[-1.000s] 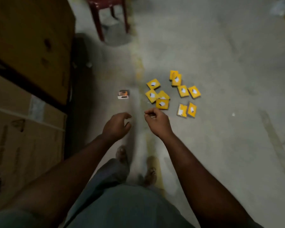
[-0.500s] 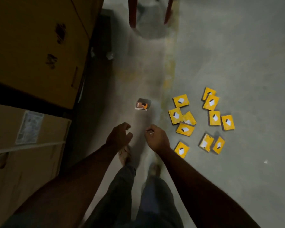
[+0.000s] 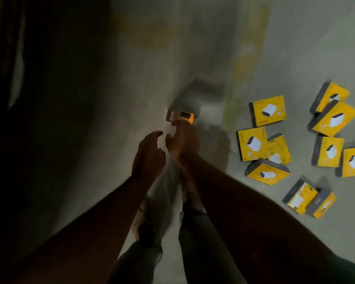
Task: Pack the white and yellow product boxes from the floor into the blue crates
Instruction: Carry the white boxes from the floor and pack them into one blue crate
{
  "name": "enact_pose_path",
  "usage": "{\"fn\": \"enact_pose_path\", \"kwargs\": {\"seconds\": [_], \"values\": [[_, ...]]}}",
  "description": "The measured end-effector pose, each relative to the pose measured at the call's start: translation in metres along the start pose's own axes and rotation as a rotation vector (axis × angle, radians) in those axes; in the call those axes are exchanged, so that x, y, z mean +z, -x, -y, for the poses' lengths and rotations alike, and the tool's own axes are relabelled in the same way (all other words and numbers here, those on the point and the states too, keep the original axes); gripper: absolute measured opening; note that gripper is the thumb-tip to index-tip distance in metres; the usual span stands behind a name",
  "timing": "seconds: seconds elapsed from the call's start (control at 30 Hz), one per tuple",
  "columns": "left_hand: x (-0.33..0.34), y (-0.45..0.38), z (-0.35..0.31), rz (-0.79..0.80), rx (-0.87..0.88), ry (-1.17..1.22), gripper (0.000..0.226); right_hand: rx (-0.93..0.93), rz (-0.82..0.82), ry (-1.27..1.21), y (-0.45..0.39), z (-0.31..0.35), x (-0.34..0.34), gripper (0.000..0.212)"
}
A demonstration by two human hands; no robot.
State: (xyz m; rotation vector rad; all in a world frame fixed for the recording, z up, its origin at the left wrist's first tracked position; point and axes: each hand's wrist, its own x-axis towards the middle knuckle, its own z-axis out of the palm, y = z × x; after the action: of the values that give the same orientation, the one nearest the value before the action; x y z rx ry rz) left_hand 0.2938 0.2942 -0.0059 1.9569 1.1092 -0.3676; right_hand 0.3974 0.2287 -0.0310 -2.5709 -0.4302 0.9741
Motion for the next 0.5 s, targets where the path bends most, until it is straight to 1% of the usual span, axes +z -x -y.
{"fn": "enact_pose_path", "kwargs": {"seconds": [0.1, 0.17, 0.2, 0.27, 0.33, 0.37, 0.43, 0.5], "values": [[0.031, -0.038, 0.034, 0.012, -0.048, 0.021, 0.064, -0.141, -0.144, 0.246, -0.052, -0.03, 0.039, 0.066], [0.042, -0.051, 0.052, -0.01, -0.071, 0.044, 0.064, -0.162, -0.148, 0.382, -0.074, -0.048, 0.057, 0.077], [0.046, -0.054, 0.058, -0.018, -0.079, 0.065, 0.063, -0.159, -0.156, 0.429, -0.081, -0.054, 0.064, 0.079], [0.051, -0.052, 0.069, -0.022, -0.114, 0.113, 0.063, -0.149, -0.217, 0.501, -0.087, -0.063, 0.075, 0.07], [0.05, -0.039, 0.079, -0.015, -0.152, 0.15, 0.065, -0.104, -0.204, 0.492, -0.08, -0.066, 0.082, 0.066], [0.049, -0.028, 0.082, -0.008, -0.171, 0.162, 0.066, -0.074, -0.144, 0.453, -0.071, -0.066, 0.083, 0.065], [0.041, -0.004, 0.084, 0.008, -0.213, 0.182, 0.069, 0.03, -0.019, 0.313, -0.045, -0.063, 0.081, 0.057], [0.026, 0.024, 0.079, 0.023, -0.265, 0.186, 0.072, 0.134, 0.055, 0.148, -0.006, -0.053, 0.072, 0.051]]}}
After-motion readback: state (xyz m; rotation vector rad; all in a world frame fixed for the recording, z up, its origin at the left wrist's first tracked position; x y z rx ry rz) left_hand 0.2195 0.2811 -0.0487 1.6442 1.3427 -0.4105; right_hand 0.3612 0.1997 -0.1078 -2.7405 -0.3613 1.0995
